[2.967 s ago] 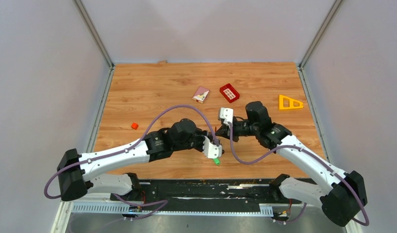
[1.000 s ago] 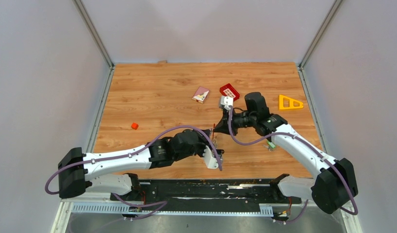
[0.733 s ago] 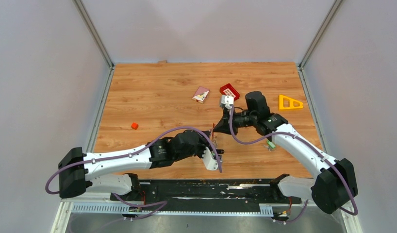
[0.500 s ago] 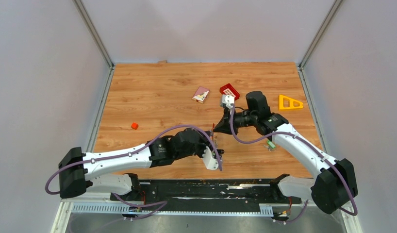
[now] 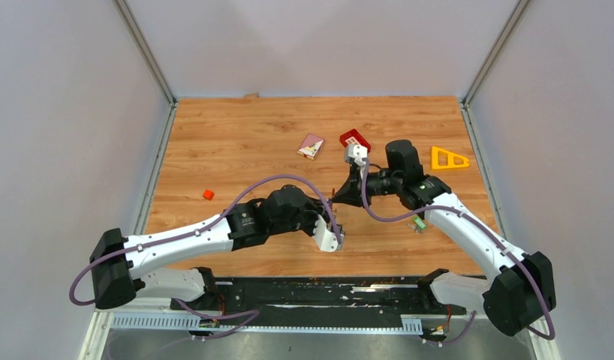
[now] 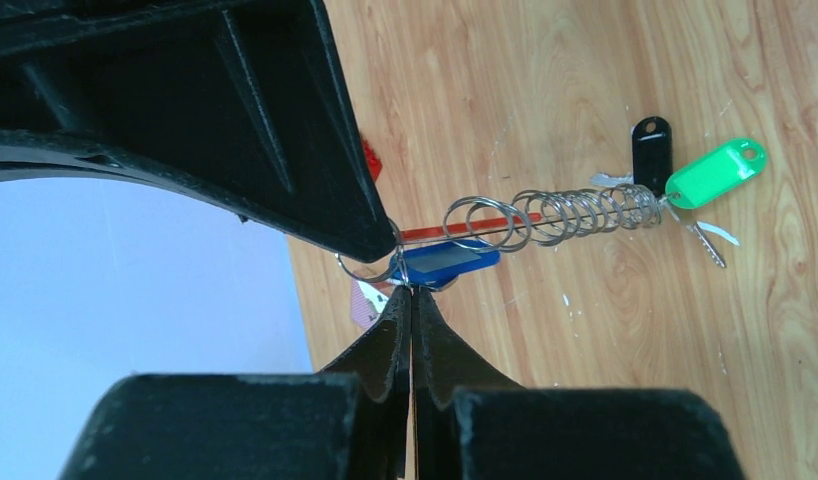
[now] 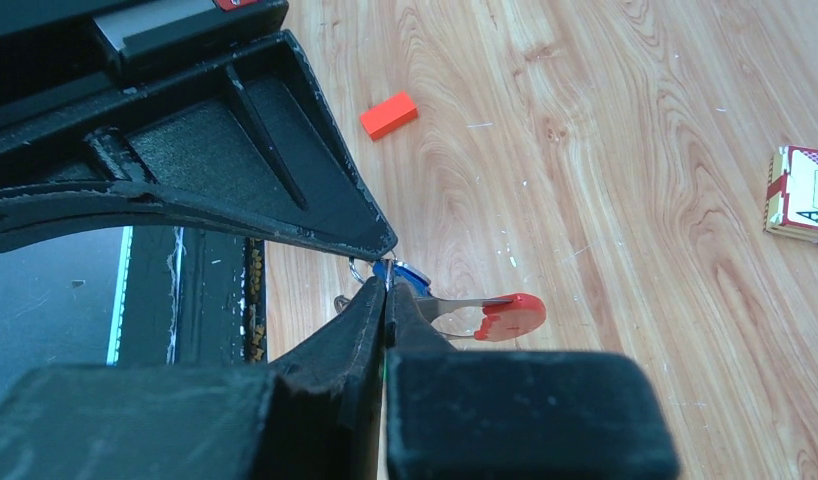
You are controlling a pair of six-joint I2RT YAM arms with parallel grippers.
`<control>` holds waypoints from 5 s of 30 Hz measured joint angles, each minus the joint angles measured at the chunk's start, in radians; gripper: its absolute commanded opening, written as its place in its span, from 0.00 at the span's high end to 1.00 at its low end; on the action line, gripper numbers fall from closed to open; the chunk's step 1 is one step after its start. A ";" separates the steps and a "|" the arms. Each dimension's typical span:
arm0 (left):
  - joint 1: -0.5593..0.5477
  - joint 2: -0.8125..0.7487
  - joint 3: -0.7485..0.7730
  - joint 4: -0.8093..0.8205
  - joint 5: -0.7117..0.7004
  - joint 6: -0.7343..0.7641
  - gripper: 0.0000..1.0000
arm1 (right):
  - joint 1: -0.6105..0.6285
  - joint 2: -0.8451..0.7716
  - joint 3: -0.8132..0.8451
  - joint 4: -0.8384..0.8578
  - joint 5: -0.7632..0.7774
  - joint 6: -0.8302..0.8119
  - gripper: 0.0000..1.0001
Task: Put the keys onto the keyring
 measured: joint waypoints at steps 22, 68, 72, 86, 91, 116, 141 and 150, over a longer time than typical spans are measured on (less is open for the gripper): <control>0.097 0.021 0.051 0.033 0.152 -0.178 1.00 | -0.021 -0.119 -0.058 0.073 -0.022 0.000 1.00; 0.249 0.086 0.235 -0.131 0.621 -0.431 0.68 | -0.026 -0.219 -0.093 0.072 -0.098 -0.164 1.00; 0.249 0.086 0.235 -0.153 0.630 -0.428 0.69 | -0.026 -0.219 -0.093 0.072 -0.098 -0.164 1.00; 0.249 0.088 0.243 -0.146 0.643 -0.443 0.75 | -0.026 -0.219 -0.093 0.073 -0.098 -0.164 1.00; 0.249 0.095 0.246 -0.142 0.646 -0.459 0.76 | -0.026 -0.219 -0.093 0.073 -0.097 -0.164 1.00; 0.250 0.128 0.246 -0.105 0.655 -0.536 0.99 | -0.031 -0.219 -0.093 0.074 -0.087 -0.159 1.00; 0.175 0.293 0.620 -0.628 0.296 -0.484 1.00 | -0.019 -0.256 -0.126 0.087 -0.065 -0.219 0.73; 0.141 0.311 0.713 -0.743 0.274 -0.518 1.00 | -0.018 -0.261 -0.135 0.154 -0.045 -0.134 0.72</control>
